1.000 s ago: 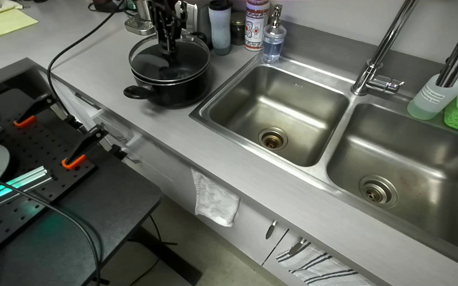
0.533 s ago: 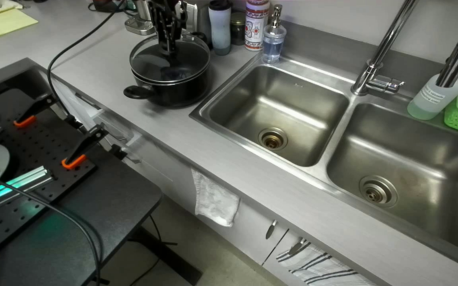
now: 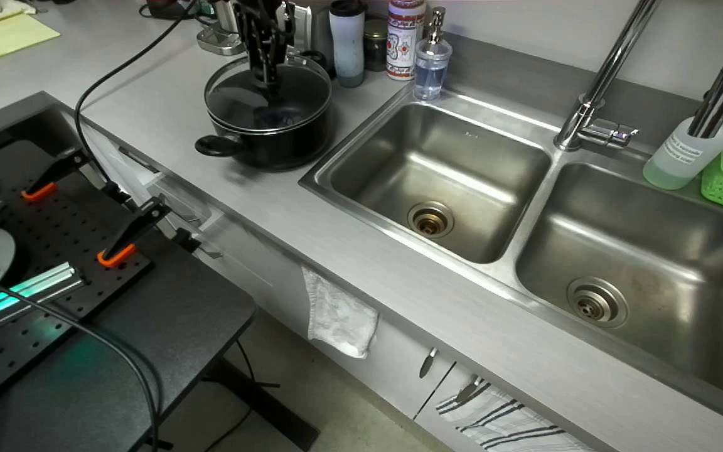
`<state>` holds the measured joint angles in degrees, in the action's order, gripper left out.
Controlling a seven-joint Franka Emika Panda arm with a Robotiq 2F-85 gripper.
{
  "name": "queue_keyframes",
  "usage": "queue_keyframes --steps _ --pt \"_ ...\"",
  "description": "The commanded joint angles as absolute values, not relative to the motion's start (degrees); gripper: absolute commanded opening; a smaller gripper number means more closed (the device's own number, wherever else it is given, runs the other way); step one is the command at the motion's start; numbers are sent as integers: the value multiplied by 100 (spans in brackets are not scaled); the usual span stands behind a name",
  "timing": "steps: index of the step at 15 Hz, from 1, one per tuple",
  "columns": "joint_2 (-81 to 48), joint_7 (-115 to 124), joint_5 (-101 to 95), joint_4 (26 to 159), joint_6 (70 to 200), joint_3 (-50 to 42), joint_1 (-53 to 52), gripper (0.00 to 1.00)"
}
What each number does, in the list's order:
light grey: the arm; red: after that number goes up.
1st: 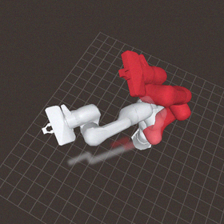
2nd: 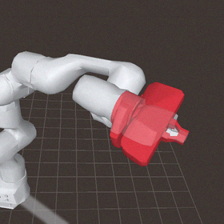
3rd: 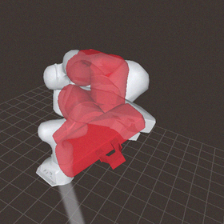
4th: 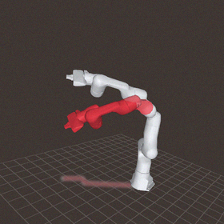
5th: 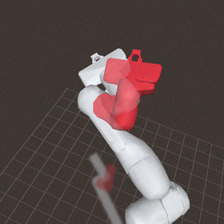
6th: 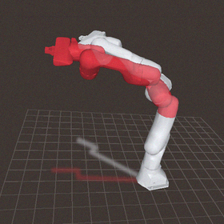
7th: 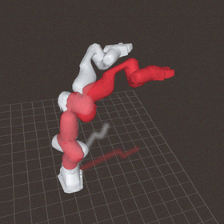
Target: Put the lid on the pot
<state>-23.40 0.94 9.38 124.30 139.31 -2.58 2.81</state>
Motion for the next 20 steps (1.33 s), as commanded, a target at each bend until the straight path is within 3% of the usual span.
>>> queue_keyframes --steps 1,20 --pt "-2088 273 757 12613 13922 -305 254 26" --pt "-2101 534 613 12652 13923 -434 263 26"
